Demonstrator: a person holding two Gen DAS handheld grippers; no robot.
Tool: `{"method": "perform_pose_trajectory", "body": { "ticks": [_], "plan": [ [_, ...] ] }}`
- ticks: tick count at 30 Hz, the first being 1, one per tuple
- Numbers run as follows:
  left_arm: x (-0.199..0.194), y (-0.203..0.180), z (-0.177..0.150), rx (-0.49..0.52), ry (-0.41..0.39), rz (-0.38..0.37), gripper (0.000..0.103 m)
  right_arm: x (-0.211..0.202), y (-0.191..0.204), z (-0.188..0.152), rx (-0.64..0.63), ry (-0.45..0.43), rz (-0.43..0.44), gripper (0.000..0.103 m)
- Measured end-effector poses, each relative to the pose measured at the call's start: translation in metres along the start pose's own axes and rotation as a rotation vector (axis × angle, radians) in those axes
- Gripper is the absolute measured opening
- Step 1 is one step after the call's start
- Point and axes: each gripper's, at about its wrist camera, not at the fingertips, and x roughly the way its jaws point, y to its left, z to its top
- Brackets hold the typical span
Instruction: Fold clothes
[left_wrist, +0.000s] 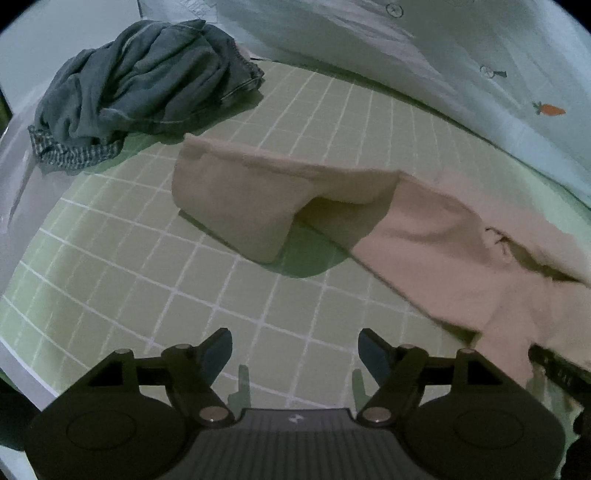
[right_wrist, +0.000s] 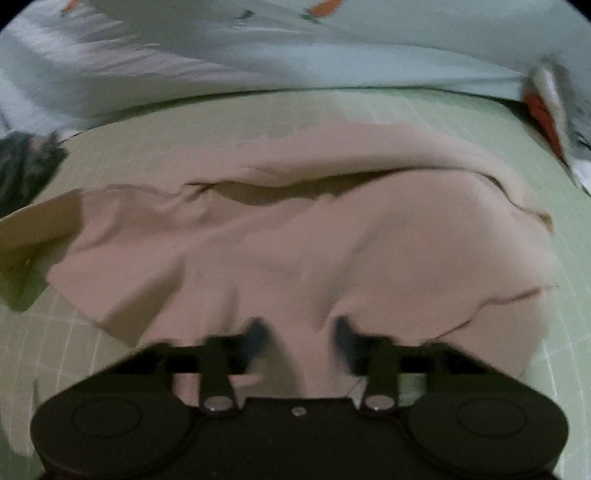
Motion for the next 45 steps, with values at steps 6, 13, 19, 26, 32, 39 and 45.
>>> {"method": "perform_pose_trajectory", "body": {
  "ticks": [6, 13, 19, 26, 32, 39, 45],
  "plan": [
    [0.005, -0.054, -0.001, -0.007, -0.004, -0.044, 0.076, -0.008, -0.049, 0.000, 0.022, 0.050, 0.065, 0.006],
    [0.012, -0.147, -0.011, 0.095, -0.003, -0.103, 0.079, -0.021, -0.141, 0.002, 0.087, 0.046, -0.022, 0.006],
    [0.023, -0.225, -0.009, 0.201, -0.010, -0.147, 0.080, -0.023, -0.208, 0.008, 0.108, 0.017, -0.084, 0.006],
    [0.046, -0.298, 0.001, 0.301, -0.006, -0.223, 0.081, -0.019, -0.268, 0.012, 0.150, -0.030, -0.206, 0.003],
    [0.067, -0.345, 0.011, 0.397, 0.060, -0.318, 0.081, -0.002, -0.327, 0.027, 0.352, -0.032, -0.231, 0.004],
    [0.083, -0.360, 0.014, 0.471, 0.128, -0.415, 0.041, 0.008, -0.326, 0.039, 0.392, -0.010, -0.242, 0.009],
    [0.086, -0.345, 0.026, 0.428, 0.095, -0.427, 0.013, 0.008, -0.326, 0.040, 0.387, -0.001, -0.263, 0.014]
  ]
}}
